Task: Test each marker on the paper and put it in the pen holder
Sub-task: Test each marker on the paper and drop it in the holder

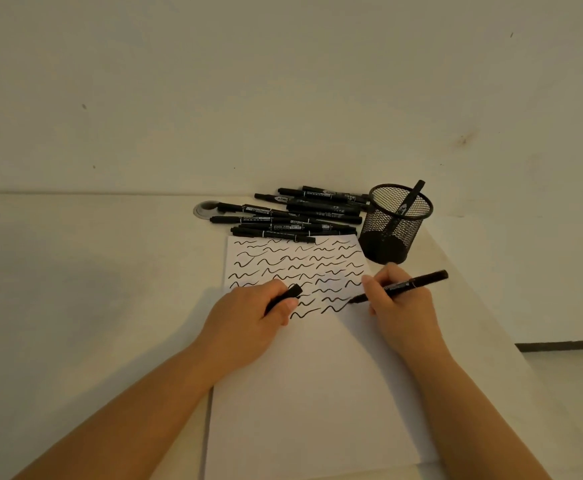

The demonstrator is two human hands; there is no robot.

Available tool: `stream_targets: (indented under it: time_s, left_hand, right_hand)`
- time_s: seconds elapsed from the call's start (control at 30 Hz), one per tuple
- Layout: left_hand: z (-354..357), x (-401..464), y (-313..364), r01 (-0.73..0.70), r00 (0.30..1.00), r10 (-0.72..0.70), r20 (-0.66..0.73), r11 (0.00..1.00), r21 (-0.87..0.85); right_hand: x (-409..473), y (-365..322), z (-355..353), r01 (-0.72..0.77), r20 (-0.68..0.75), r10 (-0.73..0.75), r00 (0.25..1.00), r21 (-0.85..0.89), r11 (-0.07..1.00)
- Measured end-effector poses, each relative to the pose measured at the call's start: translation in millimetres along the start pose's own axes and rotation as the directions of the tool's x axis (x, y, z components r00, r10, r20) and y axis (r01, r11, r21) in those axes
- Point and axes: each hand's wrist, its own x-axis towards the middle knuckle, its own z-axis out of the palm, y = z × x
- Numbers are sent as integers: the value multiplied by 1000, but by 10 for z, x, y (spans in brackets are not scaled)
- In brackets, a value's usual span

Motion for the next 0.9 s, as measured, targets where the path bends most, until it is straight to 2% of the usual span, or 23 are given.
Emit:
stream_targets:
  time_s: [0.1, 0.17, 0.27, 0.37, 0.43, 0.63, 0.9]
  left_hand:
    - [-4, -5, 7, -2, 1000, 2, 3, 1000, 2]
    - [-4, -12, 9, -9, 1000, 9, 5, 1000, -3]
    - [-6, -12, -9, -19, 1000, 19, -2, 999, -45]
    - [-1, -9, -35, -18, 1000, 17, -15, 996, -91]
    - [-1, -8, -43, -11, 1000, 9, -19, 993, -115]
    - [0, -12, -70, -13, 1000, 10, -24, 989, -149]
    - [-2, -3, -86, -46, 999, 41, -32, 979, -198]
  right_hand:
    - [14, -32, -81, 57, -136, -44, 990, 94, 994]
    - [33, -94, -117, 60, -156, -33, 987, 171, 983]
    - [85, -240, -101, -2, -53, 19, 998, 298, 955]
    - [149, -429, -5, -110, 88, 77, 993, 477, 872]
    - [185, -516, 88, -156, 117, 110, 987, 533, 832]
    - [116, -437, 303, -232, 106, 212, 971, 618, 751]
    - [104, -355, 340, -217, 177, 142, 974, 544, 810]
